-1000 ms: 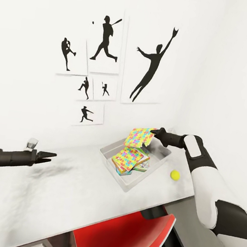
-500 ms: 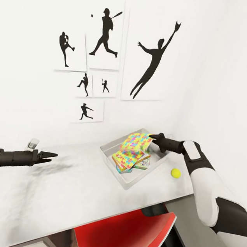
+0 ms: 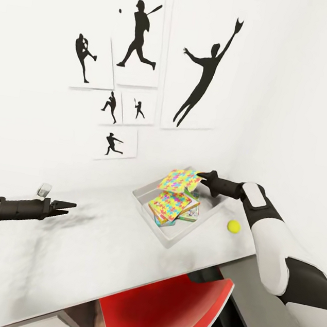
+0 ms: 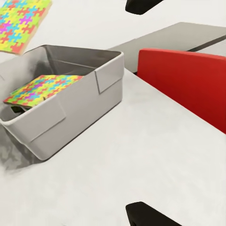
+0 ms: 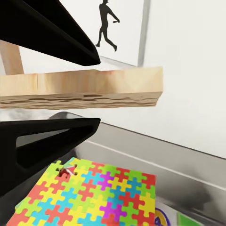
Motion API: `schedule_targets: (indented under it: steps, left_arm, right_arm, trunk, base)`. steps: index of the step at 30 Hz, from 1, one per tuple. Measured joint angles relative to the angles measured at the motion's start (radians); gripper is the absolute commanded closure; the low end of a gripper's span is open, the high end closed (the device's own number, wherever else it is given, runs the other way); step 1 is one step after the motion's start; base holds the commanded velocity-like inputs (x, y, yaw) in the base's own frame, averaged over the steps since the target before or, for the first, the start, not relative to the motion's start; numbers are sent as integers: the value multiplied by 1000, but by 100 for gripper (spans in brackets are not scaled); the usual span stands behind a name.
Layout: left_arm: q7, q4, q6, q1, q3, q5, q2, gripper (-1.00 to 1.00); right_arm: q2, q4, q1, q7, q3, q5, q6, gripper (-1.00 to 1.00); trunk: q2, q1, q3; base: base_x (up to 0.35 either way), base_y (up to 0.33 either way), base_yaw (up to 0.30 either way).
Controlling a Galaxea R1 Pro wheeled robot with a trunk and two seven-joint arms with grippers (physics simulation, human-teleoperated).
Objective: Put all the toys in the child's room - the three board games (two on the bed and one on the table), the two jigsaw puzzles on the table, and the tennis ball on the table - inside the toy box on the table in the child's room.
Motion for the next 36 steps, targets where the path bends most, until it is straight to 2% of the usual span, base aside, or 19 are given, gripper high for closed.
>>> schedule_targets:
  steps: [36]
  left_arm:
    - [-8,-10,7,0,-1,8,0,-100]
  right_arm:
    - [6,0,0,-20,0,0,-11,100]
  trunk:
    - [0,0,-60]
  base:
    - [0,0,0]
